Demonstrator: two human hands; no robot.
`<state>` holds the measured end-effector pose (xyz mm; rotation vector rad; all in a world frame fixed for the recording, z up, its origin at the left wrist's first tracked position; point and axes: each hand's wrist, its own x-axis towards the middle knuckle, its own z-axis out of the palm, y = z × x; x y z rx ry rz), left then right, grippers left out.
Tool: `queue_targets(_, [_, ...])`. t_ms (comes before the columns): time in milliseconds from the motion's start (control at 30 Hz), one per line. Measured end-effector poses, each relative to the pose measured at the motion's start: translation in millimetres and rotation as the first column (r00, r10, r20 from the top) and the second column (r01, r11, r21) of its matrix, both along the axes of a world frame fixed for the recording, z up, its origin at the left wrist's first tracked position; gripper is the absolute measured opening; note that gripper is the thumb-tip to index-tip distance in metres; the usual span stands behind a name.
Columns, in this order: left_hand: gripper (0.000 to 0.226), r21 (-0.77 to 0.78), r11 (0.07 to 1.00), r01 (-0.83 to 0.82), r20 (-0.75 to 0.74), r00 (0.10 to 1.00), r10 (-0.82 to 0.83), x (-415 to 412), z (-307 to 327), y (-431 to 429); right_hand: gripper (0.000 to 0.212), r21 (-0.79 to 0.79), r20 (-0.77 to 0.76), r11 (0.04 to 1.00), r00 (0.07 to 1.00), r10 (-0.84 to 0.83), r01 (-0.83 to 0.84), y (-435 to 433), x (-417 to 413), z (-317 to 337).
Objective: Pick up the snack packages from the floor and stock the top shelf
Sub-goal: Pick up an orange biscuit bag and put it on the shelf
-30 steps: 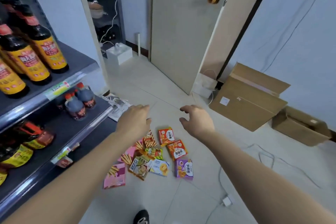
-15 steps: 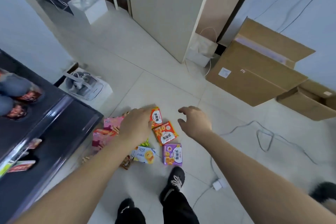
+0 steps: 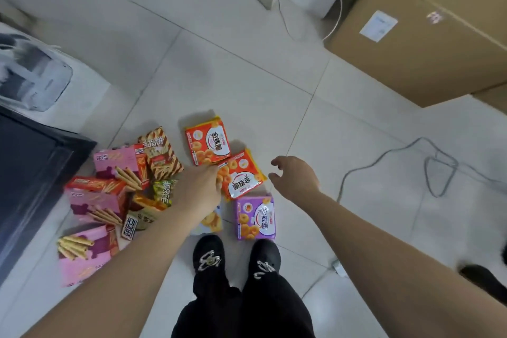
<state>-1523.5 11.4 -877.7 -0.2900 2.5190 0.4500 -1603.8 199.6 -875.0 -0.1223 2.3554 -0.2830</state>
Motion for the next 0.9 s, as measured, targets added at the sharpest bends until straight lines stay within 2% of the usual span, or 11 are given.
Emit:
queue_targets(167, [0.022,-0.037,0.996,0.075,0.098,0.993,-0.071,-6,-128,-7,0.04,0.019,0.073,1.0,0.997,0.018,-0.019,-6,-5,-130])
queue_targets(233, [0.026,-0.085,0.983,0.163,0.147,0.978,-0.149,-10,-175,-8,0.04,0.035,0.092,0.998,0.995,0.048,-0.051,-11,-8,-174])
queue_targets(300, [0.033,-0.088,0.982,0.168,0.205,0.968,-0.147,-14,-218,-8,0.04,0.04,0.103,0.997,0.993,0.055,-0.059,-15,-12,-214])
queue_targets(400, [0.056,0.004,0.998,-0.063,0.28,0.958,0.06,-14,-272,-7,0.05,0.014,0.122,0.999,0.992,0.029,-0.031,-23,-19,-263])
queue_targets(467, [0.073,0.145,0.913,-0.38,0.365,0.879,0.308,-14,-291,-2,0.059,-0.042,0.171,0.997,0.984,-0.055,0.063,-28,-23,-285])
queue_targets(500, [0.073,0.223,0.814,-0.537,0.407,0.81,0.422,-16,-295,2,0.062,-0.08,0.222,0.985,0.966,-0.132,0.153,-30,-24,-294])
queue_targets(567, [0.054,0.332,0.571,-0.751,0.467,0.657,0.591,-18,-301,10,0.064,-0.133,0.336,0.927,0.896,-0.29,0.35,-32,-25,-304])
queue_targets(633, [0.03,0.393,0.402,-0.827,0.488,0.558,0.671,-22,-297,13,0.064,-0.155,0.402,0.864,0.83,-0.388,0.479,-31,-25,-306])
queue_targets(733, [0.028,0.429,0.36,-0.828,0.46,0.544,0.702,-23,-278,9,0.055,-0.188,0.47,0.753,0.731,-0.496,0.631,-30,-28,-282])
queue_targets(833, [0.015,0.463,0.384,-0.799,0.394,0.574,0.718,-24,-239,-3,0.048,-0.205,0.519,0.736,0.709,-0.477,0.645,-32,-32,-232])
queue_targets(900, [0.016,0.475,0.408,-0.779,0.37,0.598,0.711,-25,-204,-13,0.048,-0.235,0.531,0.705,0.696,-0.483,0.669,-38,-30,-193])
